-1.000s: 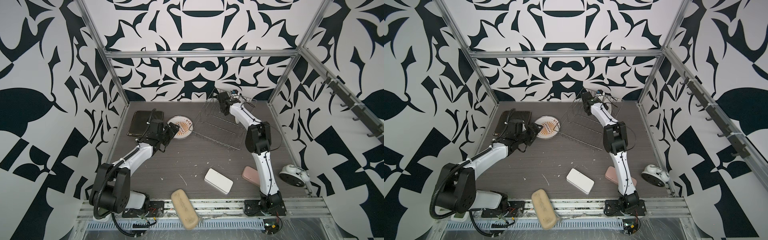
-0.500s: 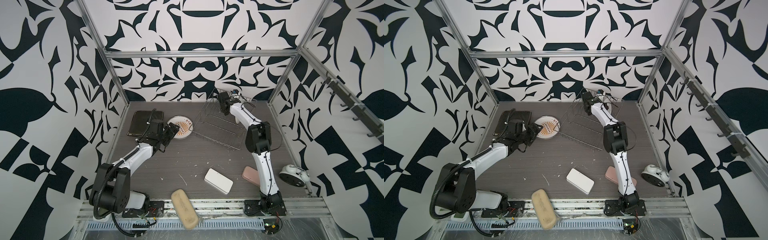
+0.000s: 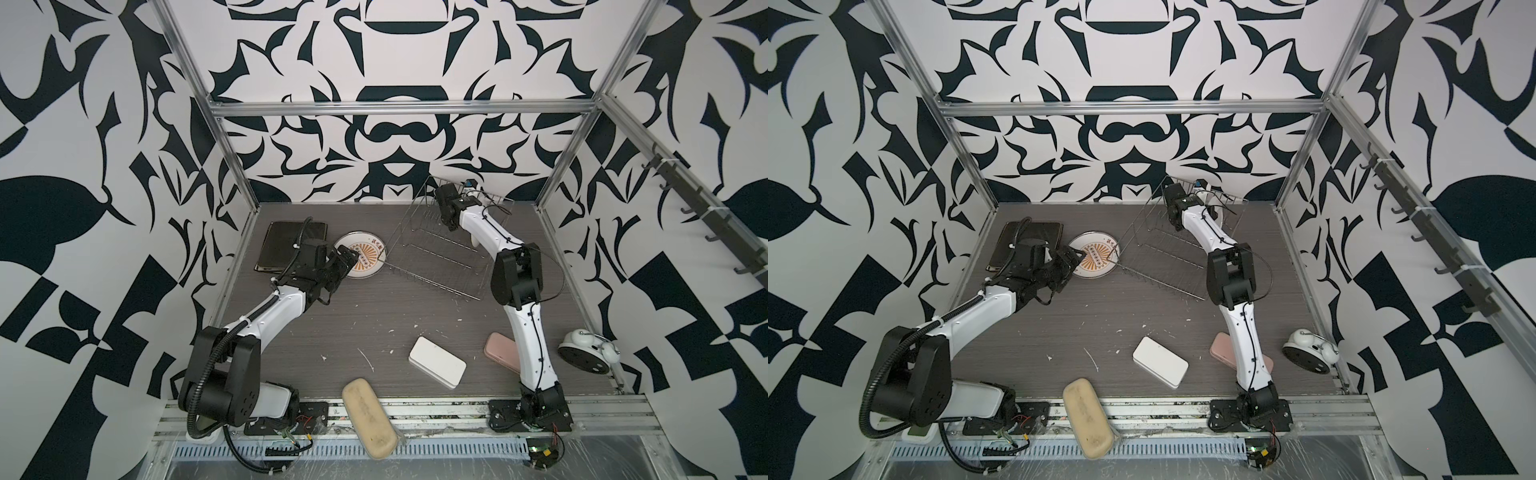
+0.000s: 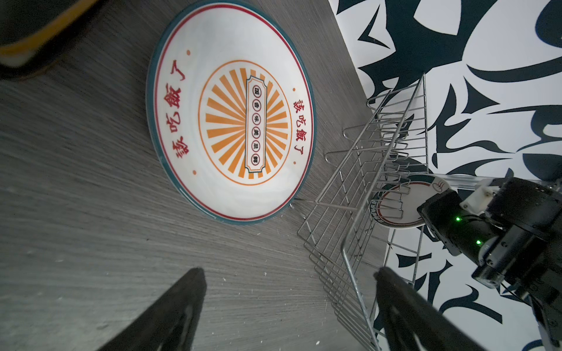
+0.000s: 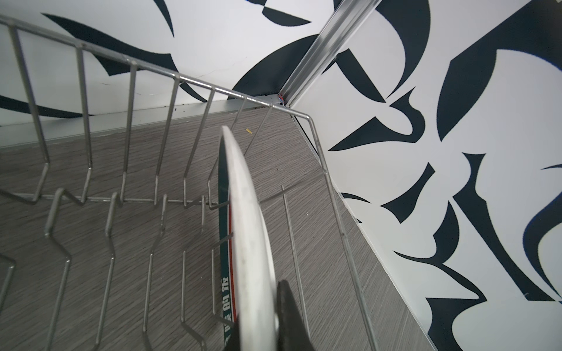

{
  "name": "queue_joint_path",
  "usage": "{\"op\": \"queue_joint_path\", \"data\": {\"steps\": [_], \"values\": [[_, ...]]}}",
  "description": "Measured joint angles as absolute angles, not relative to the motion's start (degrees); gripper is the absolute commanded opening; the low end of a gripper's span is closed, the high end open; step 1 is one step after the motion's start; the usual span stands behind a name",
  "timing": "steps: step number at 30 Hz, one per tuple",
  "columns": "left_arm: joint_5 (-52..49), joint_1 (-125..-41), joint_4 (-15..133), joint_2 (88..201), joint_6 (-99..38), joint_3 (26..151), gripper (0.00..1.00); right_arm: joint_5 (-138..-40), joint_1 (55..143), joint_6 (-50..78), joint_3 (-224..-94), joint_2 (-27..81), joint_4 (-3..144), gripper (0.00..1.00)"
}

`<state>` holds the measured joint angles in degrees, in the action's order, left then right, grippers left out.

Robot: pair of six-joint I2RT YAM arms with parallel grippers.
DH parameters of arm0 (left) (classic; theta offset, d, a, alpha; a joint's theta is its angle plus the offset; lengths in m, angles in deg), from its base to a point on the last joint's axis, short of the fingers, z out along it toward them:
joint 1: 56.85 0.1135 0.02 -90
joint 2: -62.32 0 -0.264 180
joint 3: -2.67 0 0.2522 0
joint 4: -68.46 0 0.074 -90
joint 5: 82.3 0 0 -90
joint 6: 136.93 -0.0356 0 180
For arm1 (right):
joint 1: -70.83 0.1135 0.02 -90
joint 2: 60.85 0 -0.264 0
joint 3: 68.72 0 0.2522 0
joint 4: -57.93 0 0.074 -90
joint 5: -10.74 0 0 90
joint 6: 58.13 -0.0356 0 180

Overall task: Unload the plates from the dish rack
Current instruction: 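Close the right gripper on the top rim of the green-rimmed white plate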

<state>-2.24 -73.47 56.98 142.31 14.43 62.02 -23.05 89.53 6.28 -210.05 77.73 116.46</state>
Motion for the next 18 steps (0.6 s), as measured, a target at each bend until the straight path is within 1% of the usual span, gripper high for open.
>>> {"op": "queue_joint_path", "data": {"steps": [3, 18], "values": [[-2.24, -73.47, 56.96, 142.2, 14.54, 62.02, 0.92, -22.98, 89.53, 6.28, -210.05, 77.73, 116.44, 0.0], [-2.21, -73.47, 56.06, 141.02, 14.54, 62.02, 0.92, -21.7, 89.55, 7.31, -209.85, 77.47, 114.03, 0.0]]}}
